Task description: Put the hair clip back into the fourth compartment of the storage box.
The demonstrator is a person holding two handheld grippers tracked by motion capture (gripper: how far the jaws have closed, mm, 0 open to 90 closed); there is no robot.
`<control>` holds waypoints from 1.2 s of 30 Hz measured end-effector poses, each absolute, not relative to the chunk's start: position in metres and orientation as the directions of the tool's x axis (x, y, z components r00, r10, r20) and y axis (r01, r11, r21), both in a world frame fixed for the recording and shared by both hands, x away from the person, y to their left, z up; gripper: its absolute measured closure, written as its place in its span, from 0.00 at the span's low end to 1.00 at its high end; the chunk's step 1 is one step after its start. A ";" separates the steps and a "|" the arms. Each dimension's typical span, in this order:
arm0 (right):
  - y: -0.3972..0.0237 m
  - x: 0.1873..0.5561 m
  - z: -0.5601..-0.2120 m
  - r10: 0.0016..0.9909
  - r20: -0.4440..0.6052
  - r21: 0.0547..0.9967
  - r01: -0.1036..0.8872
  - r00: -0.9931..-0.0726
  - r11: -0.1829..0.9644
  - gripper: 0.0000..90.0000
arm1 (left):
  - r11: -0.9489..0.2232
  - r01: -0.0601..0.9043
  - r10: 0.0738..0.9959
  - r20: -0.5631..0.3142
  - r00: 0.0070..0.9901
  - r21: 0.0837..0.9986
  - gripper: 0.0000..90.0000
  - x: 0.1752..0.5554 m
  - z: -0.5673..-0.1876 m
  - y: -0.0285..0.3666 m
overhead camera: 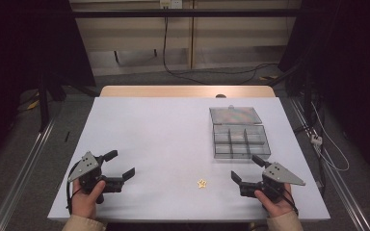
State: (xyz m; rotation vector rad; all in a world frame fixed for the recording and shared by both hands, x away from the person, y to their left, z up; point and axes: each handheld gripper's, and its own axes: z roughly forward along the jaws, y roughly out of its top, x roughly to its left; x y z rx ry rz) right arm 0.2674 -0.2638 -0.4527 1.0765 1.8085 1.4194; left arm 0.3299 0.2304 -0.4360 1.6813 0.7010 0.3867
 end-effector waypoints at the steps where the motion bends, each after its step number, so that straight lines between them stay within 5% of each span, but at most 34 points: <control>1: -0.263 0.267 -0.452 0.867 0.028 0.967 0.234 -0.498 0.103 0.05 | -0.106 0.237 0.636 -0.118 0.763 0.966 0.04 0.330 -0.436 0.230; 18: -0.234 0.282 -0.441 0.808 0.044 0.947 0.281 -0.588 0.153 0.04 | -0.122 0.228 0.631 -0.102 0.769 0.966 0.04 0.330 -0.434 0.228; 36: -0.187 0.296 -0.455 0.648 0.073 0.842 0.395 -0.758 0.368 0.56 | -0.135 0.225 0.631 -0.091 0.771 0.965 0.04 0.330 -0.435 0.226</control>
